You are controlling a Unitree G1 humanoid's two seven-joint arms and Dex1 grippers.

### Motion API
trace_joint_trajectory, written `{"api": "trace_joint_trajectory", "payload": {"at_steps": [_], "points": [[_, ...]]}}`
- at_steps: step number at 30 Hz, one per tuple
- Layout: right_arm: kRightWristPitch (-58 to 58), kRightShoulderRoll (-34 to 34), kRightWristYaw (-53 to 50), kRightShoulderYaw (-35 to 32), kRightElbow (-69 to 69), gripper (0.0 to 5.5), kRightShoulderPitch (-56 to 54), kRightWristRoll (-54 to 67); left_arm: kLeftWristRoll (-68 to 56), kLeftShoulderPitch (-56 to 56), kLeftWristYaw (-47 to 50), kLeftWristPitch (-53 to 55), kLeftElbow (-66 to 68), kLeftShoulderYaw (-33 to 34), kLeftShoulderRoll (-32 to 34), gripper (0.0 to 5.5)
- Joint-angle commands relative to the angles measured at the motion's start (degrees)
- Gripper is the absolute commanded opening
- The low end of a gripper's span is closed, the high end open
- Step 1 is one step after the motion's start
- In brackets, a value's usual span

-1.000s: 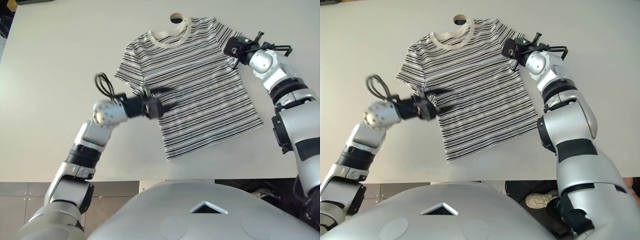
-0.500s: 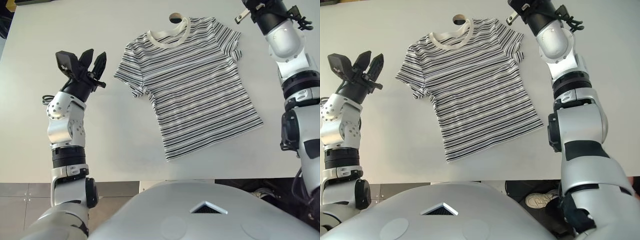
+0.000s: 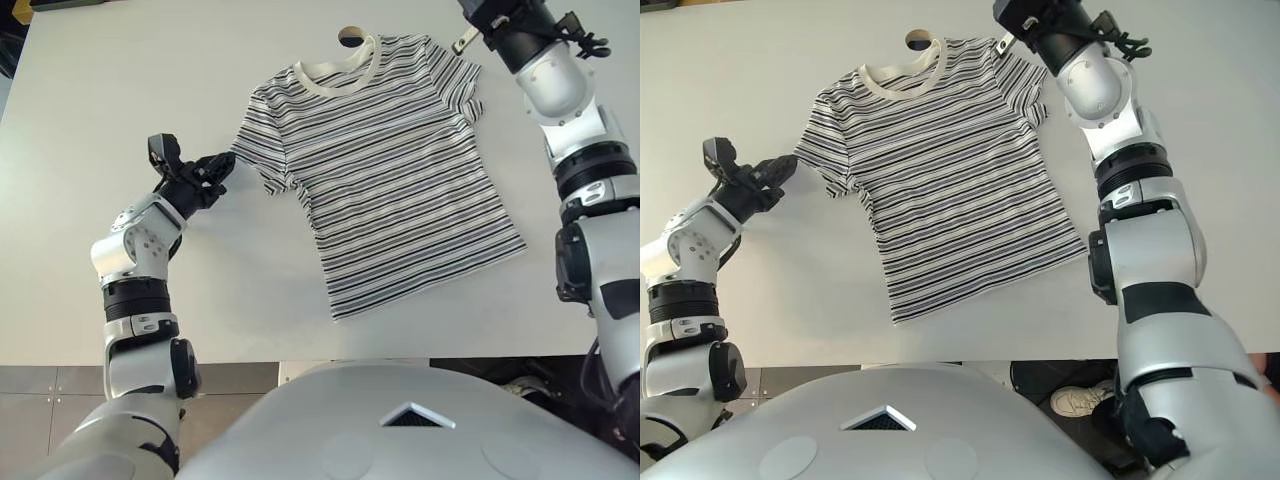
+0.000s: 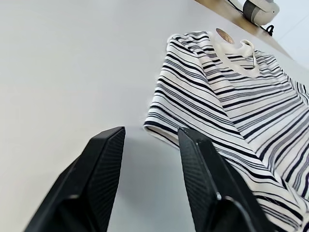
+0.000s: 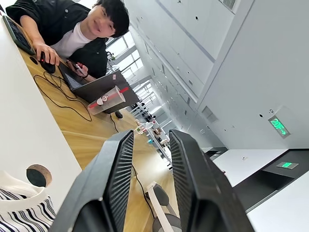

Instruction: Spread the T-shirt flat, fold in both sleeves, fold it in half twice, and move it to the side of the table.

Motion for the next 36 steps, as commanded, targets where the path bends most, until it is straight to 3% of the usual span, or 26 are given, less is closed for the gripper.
{"api": "trace_joint_trajectory", "payload": {"at_steps": [1,5,18,36], "points": [[0.7,0.72,-0.04,0.57,-0.26,1.35,0.6,-0.79,2.39,-0.64,-0.26,3.7,2.22,-3.03,-0.98,2.04],[1.0,1.07,-0.11,0.74,0.04,1.35,0.67,-0.72,3.06,-3.19,-1.4,2.79,7.0,-2.97,-1.74,2.04],[1.59,1.72,-0.02,1.28,0.35,1.35,0.72,-1.28,1.34,-4.74,-4.59,2.22,7.55,-0.8,-2.41,0.14],[1.61,2.4,-0.12,1.71,0.0,1.35,0.75,-1.81,-4.98,-1.16,-0.96,12.65,-16.14,1.51,-4.4,0.14]]}}
